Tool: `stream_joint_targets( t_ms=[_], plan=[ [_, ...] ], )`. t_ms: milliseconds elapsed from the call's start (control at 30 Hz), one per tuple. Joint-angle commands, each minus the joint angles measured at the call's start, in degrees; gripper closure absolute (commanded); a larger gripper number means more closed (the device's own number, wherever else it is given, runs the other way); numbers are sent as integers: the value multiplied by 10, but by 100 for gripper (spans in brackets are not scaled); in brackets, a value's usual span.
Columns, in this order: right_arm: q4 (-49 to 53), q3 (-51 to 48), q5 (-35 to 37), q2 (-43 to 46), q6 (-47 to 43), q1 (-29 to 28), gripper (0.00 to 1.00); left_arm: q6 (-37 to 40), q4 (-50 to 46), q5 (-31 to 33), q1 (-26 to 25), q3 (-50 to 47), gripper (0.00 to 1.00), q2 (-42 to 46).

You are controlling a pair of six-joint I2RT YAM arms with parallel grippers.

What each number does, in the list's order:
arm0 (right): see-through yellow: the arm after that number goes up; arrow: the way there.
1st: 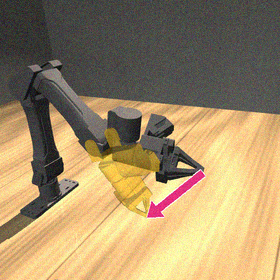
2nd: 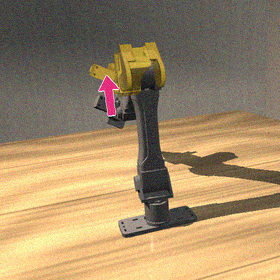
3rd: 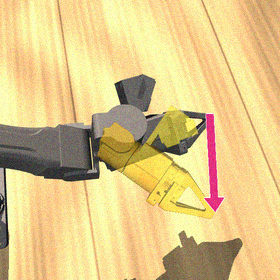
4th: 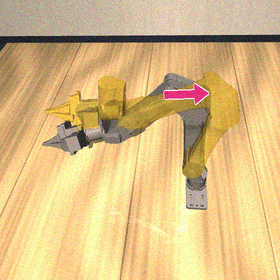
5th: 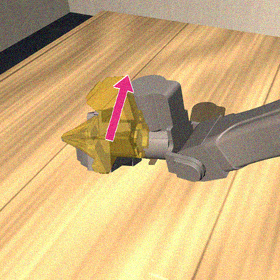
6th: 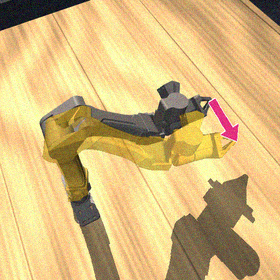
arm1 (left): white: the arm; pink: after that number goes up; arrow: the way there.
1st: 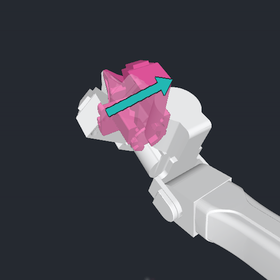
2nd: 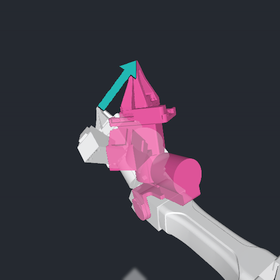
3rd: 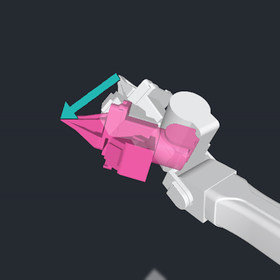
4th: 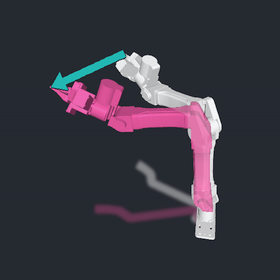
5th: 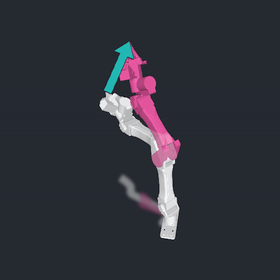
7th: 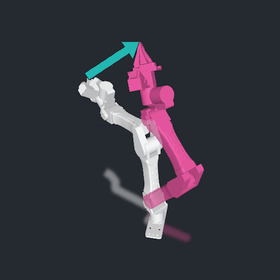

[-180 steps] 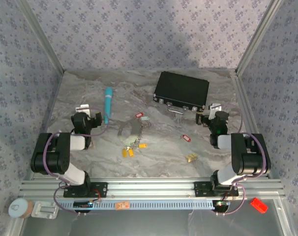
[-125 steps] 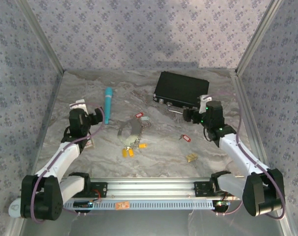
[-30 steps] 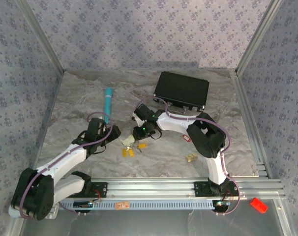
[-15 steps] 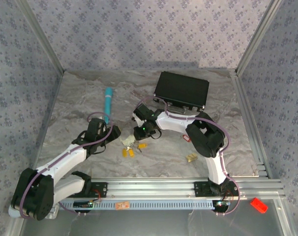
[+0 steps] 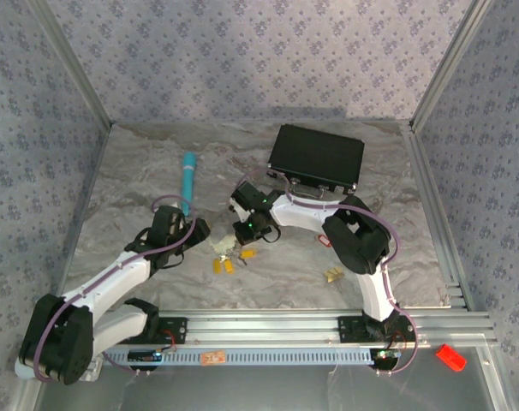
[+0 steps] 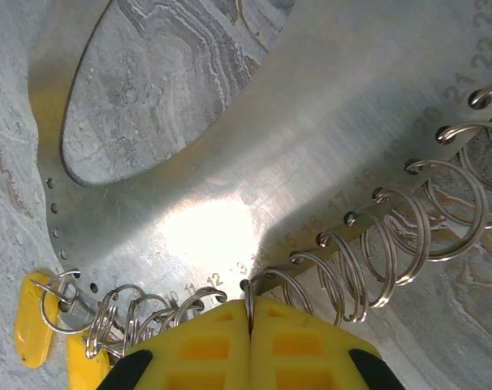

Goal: Put the keys on the keyring

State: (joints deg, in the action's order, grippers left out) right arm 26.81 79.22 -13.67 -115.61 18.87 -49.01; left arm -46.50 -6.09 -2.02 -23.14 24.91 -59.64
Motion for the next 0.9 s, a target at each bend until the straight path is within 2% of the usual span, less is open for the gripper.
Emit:
stream_joint_targets(
  t_ms=[0,300,533,700,767,867],
  plan=[
    [14,3,27,25,-22,-7,100,21,-9,17,-5,-3,34,25],
    [-73,-73,29,108,-80,-8,100,131,15,24,-11,11,33,90],
    [-148,-174,21,197,-156,-4,100,249,68,-14,-29,27,35,104],
    [-247,-269,-19,278,-210,10,100,364,84,-72,-43,43,38,104],
    [-307,-310,-52,308,-235,22,100,427,88,-107,-48,43,40,102],
    [-348,-343,-102,331,-287,31,100,479,101,-132,-55,37,44,96]
  ],
)
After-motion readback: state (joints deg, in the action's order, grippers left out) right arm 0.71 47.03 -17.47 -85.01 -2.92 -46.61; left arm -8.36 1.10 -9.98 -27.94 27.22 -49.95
